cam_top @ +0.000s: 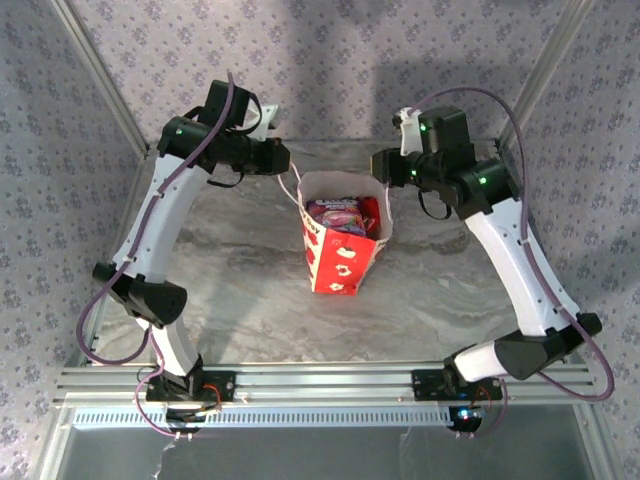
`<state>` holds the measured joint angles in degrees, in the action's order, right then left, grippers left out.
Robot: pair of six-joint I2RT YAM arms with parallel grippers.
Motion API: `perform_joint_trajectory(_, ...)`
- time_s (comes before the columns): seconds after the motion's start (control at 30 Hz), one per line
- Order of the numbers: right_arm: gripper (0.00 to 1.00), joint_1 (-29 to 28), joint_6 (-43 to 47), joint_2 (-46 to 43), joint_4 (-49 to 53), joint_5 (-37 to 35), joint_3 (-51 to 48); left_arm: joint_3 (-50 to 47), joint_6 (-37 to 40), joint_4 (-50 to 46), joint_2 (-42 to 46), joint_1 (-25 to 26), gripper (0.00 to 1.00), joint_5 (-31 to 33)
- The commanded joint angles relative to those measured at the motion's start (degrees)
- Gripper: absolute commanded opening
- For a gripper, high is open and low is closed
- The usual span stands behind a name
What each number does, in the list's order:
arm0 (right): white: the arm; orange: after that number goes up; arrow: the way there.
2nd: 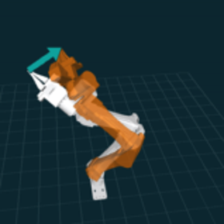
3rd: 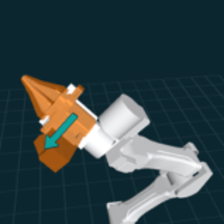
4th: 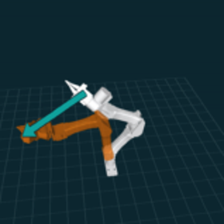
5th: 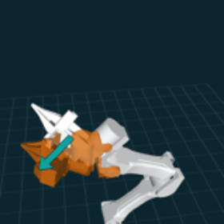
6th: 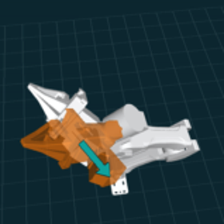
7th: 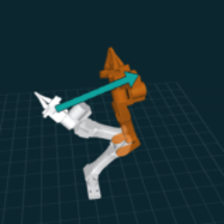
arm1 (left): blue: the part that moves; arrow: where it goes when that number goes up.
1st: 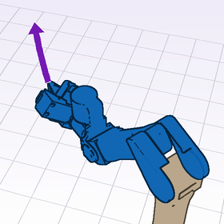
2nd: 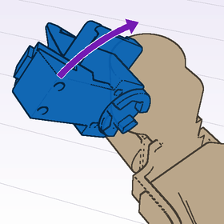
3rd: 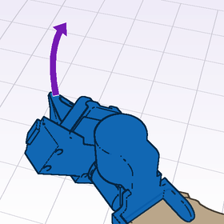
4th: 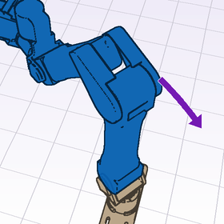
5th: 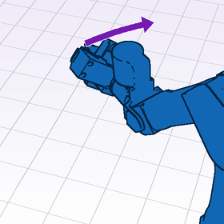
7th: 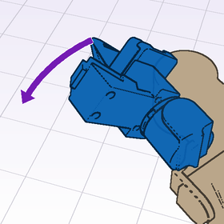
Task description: Place the snacks into the paper bag
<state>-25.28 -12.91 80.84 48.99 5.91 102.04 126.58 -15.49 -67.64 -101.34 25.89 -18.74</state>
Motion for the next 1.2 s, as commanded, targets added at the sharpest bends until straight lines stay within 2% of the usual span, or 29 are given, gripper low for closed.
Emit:
perform_joint_trajectory(0.0,0.36,0.9,1.1,-2.7,-1.1,-2.9,-1.5,-0.9,0.8,0.2,1.8,-0.3,0.14,2.1)
perform_joint_trajectory(0.07,0.42,1.2,1.4,-2.7,0.2,-3.4,-0.4,-1.4,0.7,0.2,2.1,-0.3,0.18,2.1)
perform_joint_trajectory(0.27,0.51,1.3,2.6,-5.8,1.4,-9.0,-1.5,-1.4,0.8,-0.1,2.5,-0.3,0.41,2.8)
perform_joint_trajectory(0.4,0.56,1.5,2.9,-9.2,1.1,-14.7,-5.0,-1.6,1.8,-0.9,3.6,-0.4,0.51,5.9)
perform_joint_trajectory(0.47,0.62,2.0,3.3,-10.7,0.9,-16.1,-6.3,-2.0,2.3,-1.1,4.7,-0.8,0.55,6.5)
perform_joint_trajectory(0.63,0.72,5.7,3.1,-13.2,1.3,-22.2,-8.8,-4.6,3.3,0.2,9.0,-3.8,0.67,6.7)
perform_joint_trajectory(0.77,0.76,9.4,2.7,-15.6,-1.6,-21.8,-14.3,-14.1,3.3,6.0,15.8,-8.9,0.72,7.3)
perform_joint_trajectory(0.87,0.79,11.4,4.8,-17.8,-6.1,-18.4,-20.9,-26.2,4.3,13.8,21.6,-11.8,0.78,15.4)
perform_joint_trajectory(0.93,0.84,12.8,6.0,-18.7,-10.5,-19.7,-25.8,-33.7,3.7,19.0,24.0,-15.0,0.82,18.8)
perform_joint_trajectory(0.97,0.86,13.6,6.5,-19.0,-12.8,-20.2,-28.0,-36.6,2.9,21.6,24.7,-16.6,0.94,19.5)
perform_joint_trajectory(1.0,0.87,14.7,6.7,-19.2,-16.1,-20.9,-30.6,-39.6,1.8,24.1,25.2,-18.3,1.00,20.5)
perform_joint_trajectory(1.07,0.88,17.2,6.8,-19.4,-21.1,-20.1,-35.8,-44.8,1.3,28.1,25.3,-20.3,1.00,23.2)
perform_joint_trajectory(1.17,0.89,21.5,6.4,-18.7,-27.8,-16.2,-41.7,-52.9,4.6,38.1,25.3,-20.5,1.00,27.9)
